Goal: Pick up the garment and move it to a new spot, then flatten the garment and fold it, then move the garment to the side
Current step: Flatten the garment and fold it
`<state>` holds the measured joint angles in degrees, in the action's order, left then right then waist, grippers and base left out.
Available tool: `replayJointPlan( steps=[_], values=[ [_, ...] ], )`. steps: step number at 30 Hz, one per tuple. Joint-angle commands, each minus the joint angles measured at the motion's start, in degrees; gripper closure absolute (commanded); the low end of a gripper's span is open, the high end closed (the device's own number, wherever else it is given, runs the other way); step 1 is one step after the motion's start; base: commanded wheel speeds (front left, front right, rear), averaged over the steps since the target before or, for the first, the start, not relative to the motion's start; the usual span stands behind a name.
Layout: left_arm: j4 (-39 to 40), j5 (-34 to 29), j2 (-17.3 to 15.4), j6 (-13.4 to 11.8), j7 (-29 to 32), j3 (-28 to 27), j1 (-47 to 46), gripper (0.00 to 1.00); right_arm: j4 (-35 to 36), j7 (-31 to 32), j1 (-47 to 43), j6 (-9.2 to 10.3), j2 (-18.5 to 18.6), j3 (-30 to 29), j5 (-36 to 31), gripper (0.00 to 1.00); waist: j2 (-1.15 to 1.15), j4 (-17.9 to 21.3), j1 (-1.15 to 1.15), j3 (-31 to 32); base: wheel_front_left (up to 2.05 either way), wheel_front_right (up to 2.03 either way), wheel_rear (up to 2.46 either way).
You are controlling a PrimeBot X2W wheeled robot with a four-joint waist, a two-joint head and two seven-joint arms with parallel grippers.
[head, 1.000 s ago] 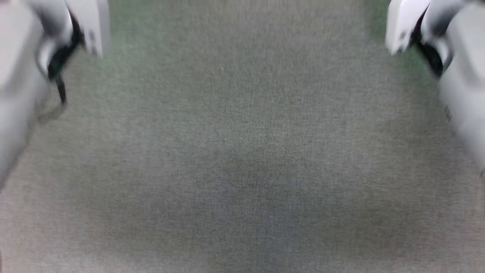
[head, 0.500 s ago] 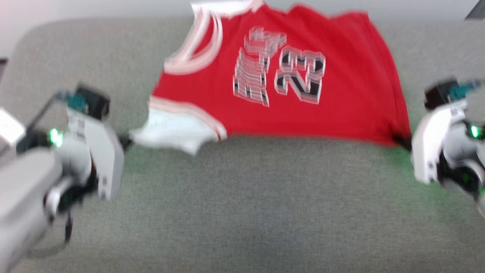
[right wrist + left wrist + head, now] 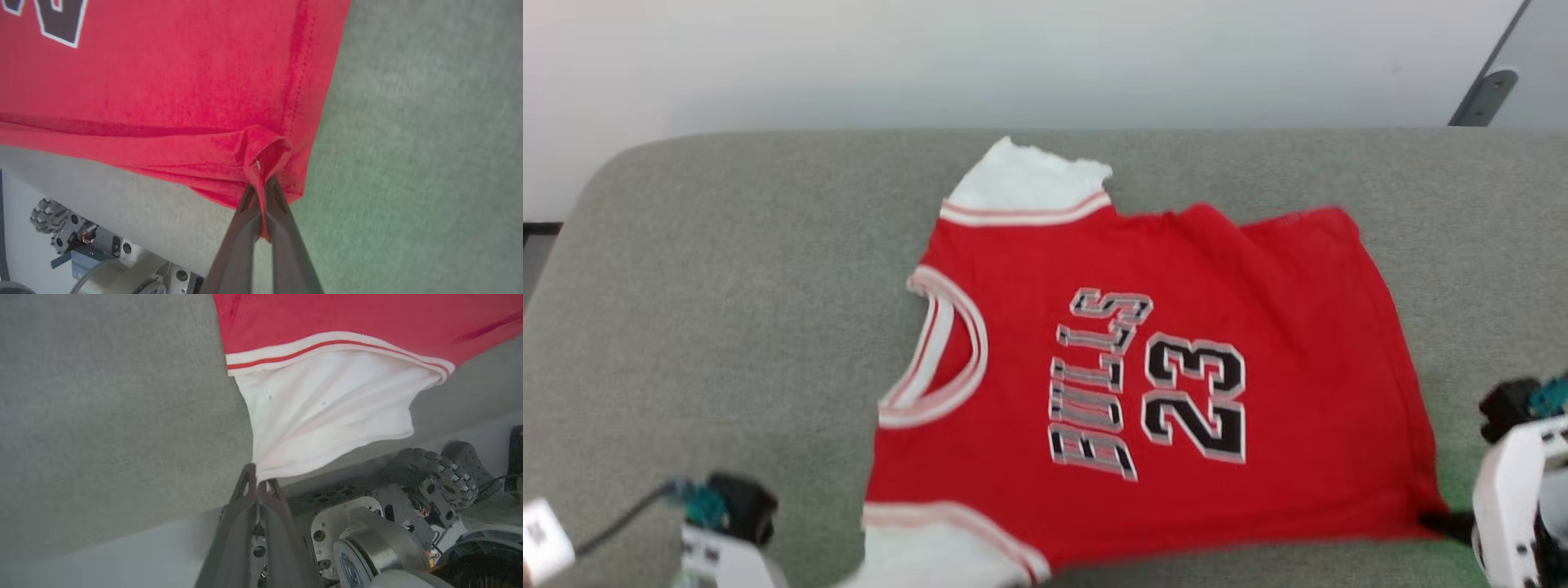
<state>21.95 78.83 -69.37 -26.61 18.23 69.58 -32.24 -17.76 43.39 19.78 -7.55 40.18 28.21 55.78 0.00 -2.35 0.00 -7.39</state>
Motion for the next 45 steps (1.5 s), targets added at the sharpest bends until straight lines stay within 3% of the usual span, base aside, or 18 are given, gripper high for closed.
replayJointPlan(
  steps=[1,8,14,20,30,41,43,45],
  values=[
    [1.8,0.9,-1.2,-1.9,0.2,0.5,2.3,1.0,1.5,1.5,-2.3,0.13,1.0,-1.7,-0.8,1.0,0.0,0.4,0.0,0.1,0.0,0.0,0.0],
    [7.8,0.3,-2.8,-5.5,-1.0,0.0,3.0,1.0,7.0,3.0,-7.2,0.12,-1.5,-12.4,-6.1,1.0,0.0,0.9,0.0,-0.9,0.0,0.0,0.0],
    [7.2,-5.8,-4.1,-4.0,1.5,-3.1,-4.8,1.0,11.9,4.6,-4.3,0.12,-7.2,-19.5,-12.7,1.0,0.0,2.1,0.0,-1.9,0.0,0.0,0.0],
    [-0.4,-10.9,-0.7,3.2,5.0,-5.9,-14.1,1.0,12.3,4.4,1.6,0.12,-12.7,-22.3,-19.2,1.0,0.0,3.3,0.0,-3.4,0.0,0.0,0.0],
    [-24.8,-14.4,13.5,16.0,7.1,-5.1,-23.3,1.0,0.8,1.2,11.7,0.12,-17.8,-18.2,-25.6,1.0,0.0,4.9,0.0,-6.6,0.0,0.0,0.0],
    [-49.4,-11.7,26.7,24.3,7.4,-2.9,-24.2,1.0,-14.4,-5.4,20.0,0.12,-21.6,-11.8,-27.7,1.0,0.0,5.6,0.0,-8.8,0.0,0.0,0.0],
    [-52.5,-11.0,28.2,25.3,8.0,-2.8,-24.3,0.86,-16.0,-5.9,21.0,0.12,-21.9,-10.8,-27.4,1.0,0.0,5.6,0.0,-8.8,0.0,0.0,0.0],
    [-54.9,-10.7,29.2,26.1,8.4,-2.7,-24.6,0.58,-17.2,-6.4,21.9,0.12,-21.8,-9.9,-26.7,1.0,0.0,5.5,0.0,-8.5,0.0,0.0,0.0]
  ],
)
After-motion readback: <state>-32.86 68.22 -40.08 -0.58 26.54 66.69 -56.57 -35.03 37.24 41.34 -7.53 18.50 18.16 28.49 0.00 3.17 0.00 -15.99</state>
